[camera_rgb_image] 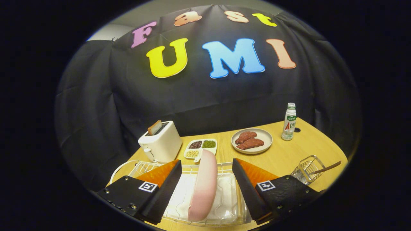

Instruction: Take the plate from the dish rack, then take the spoon from the basket and place it into the plate.

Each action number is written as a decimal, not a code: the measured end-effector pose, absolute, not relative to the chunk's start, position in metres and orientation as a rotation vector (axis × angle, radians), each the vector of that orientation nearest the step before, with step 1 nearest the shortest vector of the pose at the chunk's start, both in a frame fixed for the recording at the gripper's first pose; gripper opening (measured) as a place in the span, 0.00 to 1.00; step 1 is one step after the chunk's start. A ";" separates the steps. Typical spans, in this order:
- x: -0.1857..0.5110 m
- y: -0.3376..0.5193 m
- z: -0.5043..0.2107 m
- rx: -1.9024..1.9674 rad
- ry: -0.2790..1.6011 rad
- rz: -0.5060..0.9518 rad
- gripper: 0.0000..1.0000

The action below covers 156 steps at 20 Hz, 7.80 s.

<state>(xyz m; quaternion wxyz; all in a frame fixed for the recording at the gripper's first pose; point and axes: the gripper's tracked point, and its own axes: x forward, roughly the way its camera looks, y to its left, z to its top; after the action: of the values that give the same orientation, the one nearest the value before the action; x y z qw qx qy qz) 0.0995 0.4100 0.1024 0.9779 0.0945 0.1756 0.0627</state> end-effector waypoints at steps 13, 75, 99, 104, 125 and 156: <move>0.102 0.423 0.054 0.202 0.513 0.131 0.48; -0.088 0.420 0.031 0.150 0.581 0.044 0.25; -0.086 0.400 -0.004 0.295 0.561 0.076 0.40; -0.078 0.381 0.016 0.291 0.509 0.051 0.40; 0.001 0.146 0.024 0.529 0.346 -0.491 0.40; 0.043 0.112 0.015 0.560 0.337 -0.492 0.17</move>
<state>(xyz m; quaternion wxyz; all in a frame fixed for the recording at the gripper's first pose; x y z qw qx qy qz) 0.0430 0.1118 0.0147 0.9175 0.2725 0.1637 -0.2392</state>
